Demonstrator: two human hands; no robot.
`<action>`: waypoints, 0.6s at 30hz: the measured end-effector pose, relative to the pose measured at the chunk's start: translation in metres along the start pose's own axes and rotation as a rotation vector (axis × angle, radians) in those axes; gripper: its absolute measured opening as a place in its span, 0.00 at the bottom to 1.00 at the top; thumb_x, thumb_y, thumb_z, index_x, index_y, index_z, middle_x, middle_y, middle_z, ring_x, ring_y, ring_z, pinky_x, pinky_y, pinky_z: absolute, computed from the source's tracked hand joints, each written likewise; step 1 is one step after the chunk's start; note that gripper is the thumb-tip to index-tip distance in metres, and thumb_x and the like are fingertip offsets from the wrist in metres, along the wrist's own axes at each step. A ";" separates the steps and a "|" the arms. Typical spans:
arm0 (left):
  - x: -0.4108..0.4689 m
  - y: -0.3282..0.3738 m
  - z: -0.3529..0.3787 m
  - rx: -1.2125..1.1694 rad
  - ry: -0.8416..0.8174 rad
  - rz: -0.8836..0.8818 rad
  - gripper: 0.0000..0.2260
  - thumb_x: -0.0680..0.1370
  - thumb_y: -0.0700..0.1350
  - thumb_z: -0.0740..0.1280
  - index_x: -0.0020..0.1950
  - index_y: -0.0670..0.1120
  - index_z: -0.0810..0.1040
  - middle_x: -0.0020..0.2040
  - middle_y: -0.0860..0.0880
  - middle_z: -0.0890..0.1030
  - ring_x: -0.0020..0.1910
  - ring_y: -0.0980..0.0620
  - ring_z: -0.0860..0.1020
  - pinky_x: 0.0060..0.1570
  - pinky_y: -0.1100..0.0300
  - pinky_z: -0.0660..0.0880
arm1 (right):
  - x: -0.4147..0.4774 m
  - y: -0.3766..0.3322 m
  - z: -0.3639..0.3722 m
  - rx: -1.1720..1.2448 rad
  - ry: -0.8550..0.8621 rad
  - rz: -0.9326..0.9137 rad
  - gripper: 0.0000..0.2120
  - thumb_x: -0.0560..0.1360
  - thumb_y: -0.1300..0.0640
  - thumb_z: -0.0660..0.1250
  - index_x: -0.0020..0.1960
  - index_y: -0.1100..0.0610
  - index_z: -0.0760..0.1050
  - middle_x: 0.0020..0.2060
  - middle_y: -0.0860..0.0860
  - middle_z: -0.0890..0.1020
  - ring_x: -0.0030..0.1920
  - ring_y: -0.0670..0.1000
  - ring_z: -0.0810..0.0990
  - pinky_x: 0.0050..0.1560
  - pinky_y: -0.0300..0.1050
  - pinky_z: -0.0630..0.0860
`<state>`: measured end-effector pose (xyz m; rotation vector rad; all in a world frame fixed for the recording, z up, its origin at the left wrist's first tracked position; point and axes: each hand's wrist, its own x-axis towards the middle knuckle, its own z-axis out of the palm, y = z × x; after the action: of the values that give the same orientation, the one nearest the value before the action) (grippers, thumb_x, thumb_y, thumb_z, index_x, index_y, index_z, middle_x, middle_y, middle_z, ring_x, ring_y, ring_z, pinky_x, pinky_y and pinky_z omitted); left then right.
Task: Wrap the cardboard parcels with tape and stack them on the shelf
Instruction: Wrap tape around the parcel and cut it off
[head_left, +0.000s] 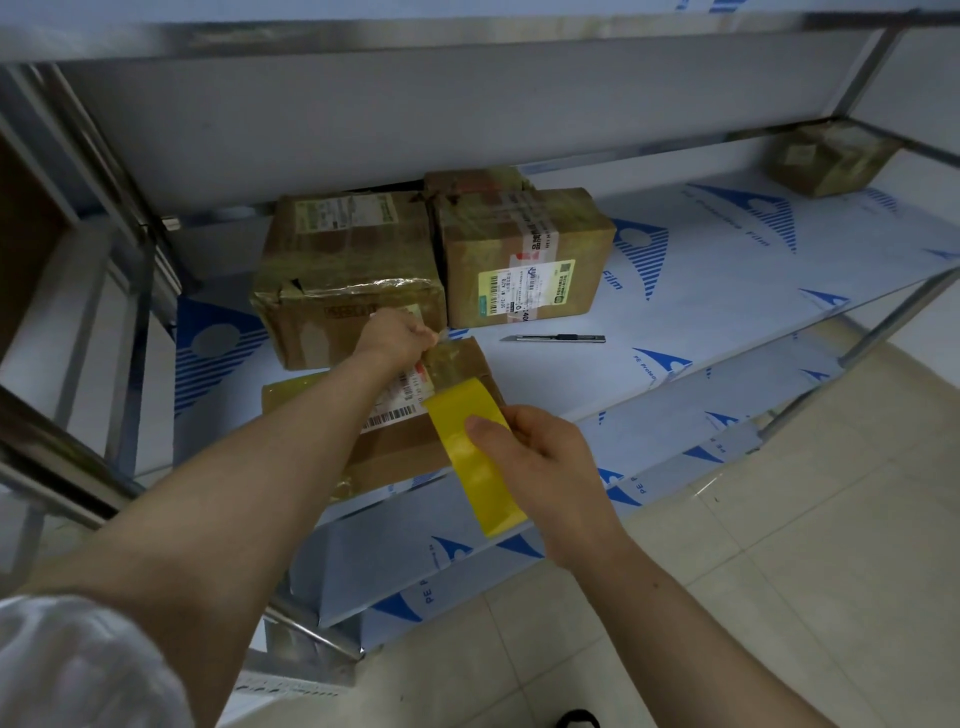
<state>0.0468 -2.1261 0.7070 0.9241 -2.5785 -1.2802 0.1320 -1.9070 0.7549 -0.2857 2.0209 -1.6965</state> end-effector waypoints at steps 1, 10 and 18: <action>0.001 0.001 -0.002 -0.028 -0.003 -0.020 0.07 0.76 0.44 0.70 0.47 0.40 0.83 0.43 0.44 0.80 0.43 0.48 0.78 0.49 0.56 0.76 | 0.001 -0.001 -0.002 0.026 -0.004 0.012 0.10 0.75 0.51 0.69 0.43 0.58 0.80 0.41 0.61 0.82 0.36 0.50 0.79 0.39 0.48 0.78; 0.006 0.012 -0.012 0.075 -0.162 -0.170 0.16 0.75 0.49 0.70 0.53 0.37 0.78 0.39 0.44 0.78 0.37 0.49 0.75 0.36 0.58 0.71 | 0.004 -0.008 -0.002 0.054 -0.018 0.012 0.13 0.76 0.51 0.68 0.45 0.61 0.80 0.47 0.68 0.79 0.38 0.55 0.77 0.40 0.46 0.74; -0.005 -0.005 0.003 0.315 0.211 0.003 0.12 0.81 0.43 0.57 0.54 0.38 0.78 0.54 0.38 0.80 0.53 0.39 0.78 0.44 0.54 0.71 | 0.002 -0.005 -0.003 0.071 -0.021 -0.012 0.19 0.76 0.52 0.68 0.52 0.70 0.76 0.51 0.72 0.75 0.46 0.71 0.77 0.42 0.47 0.72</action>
<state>0.0519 -2.1233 0.7020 1.0404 -2.6506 -0.7378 0.1286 -1.9063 0.7593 -0.2913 1.9433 -1.7606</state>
